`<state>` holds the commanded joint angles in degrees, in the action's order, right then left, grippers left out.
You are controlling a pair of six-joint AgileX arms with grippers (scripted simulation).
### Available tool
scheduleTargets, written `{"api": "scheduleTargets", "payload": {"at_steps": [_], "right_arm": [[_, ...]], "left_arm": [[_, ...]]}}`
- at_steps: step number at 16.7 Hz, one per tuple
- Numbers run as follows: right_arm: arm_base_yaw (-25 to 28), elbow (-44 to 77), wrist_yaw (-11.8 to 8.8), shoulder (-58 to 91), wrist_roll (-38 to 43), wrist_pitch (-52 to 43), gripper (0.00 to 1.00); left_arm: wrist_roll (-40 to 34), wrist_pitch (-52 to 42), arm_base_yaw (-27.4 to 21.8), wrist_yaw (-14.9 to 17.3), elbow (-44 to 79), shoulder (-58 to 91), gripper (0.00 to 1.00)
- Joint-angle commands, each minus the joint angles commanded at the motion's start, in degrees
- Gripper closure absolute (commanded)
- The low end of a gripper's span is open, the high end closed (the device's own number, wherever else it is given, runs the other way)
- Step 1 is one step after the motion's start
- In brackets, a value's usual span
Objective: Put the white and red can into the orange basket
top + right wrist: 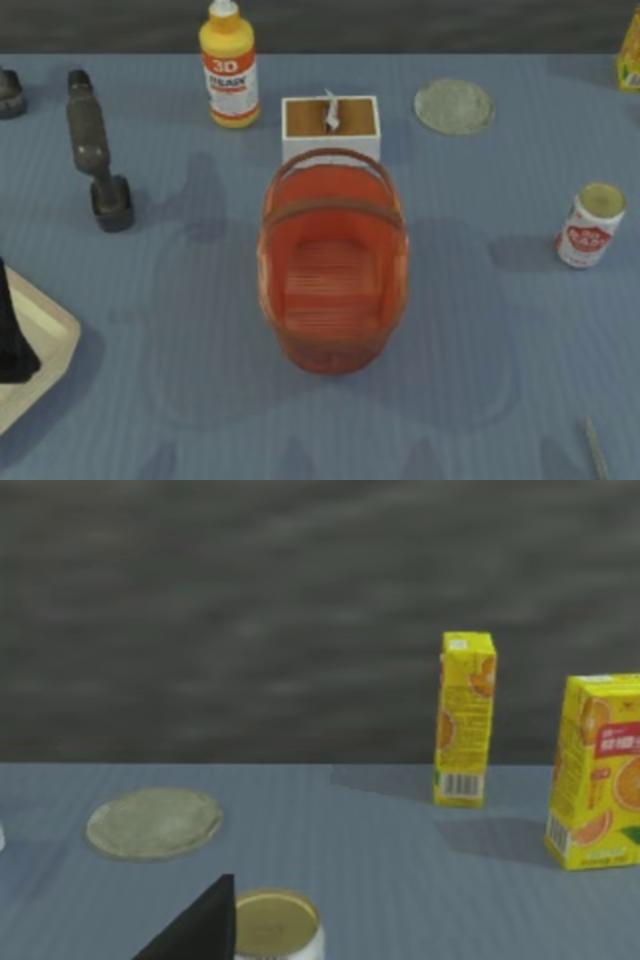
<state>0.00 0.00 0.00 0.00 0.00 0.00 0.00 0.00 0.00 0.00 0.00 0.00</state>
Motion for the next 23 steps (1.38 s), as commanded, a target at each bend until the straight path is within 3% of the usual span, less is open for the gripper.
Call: {"api": "scheduleTargets", "payload": {"at_steps": [4,9,23], "right_arm": [[0.35,1.71,-0.22,1.75,-0.7,-1.18,0.0],[1.99,15.29,-0.84,16.76,-5.82,-10.24,0.0],[5.34,81.69,0.3,99.54,-28.26,-52.48,0.0]], "left_arm": [[0.0,0.0,0.0,0.0,0.0,0.0,0.0],[0.0,0.0,0.0,0.0,0.0,0.0,0.0],[0.0,0.0,0.0,0.0,0.0,0.0,0.0]]}}
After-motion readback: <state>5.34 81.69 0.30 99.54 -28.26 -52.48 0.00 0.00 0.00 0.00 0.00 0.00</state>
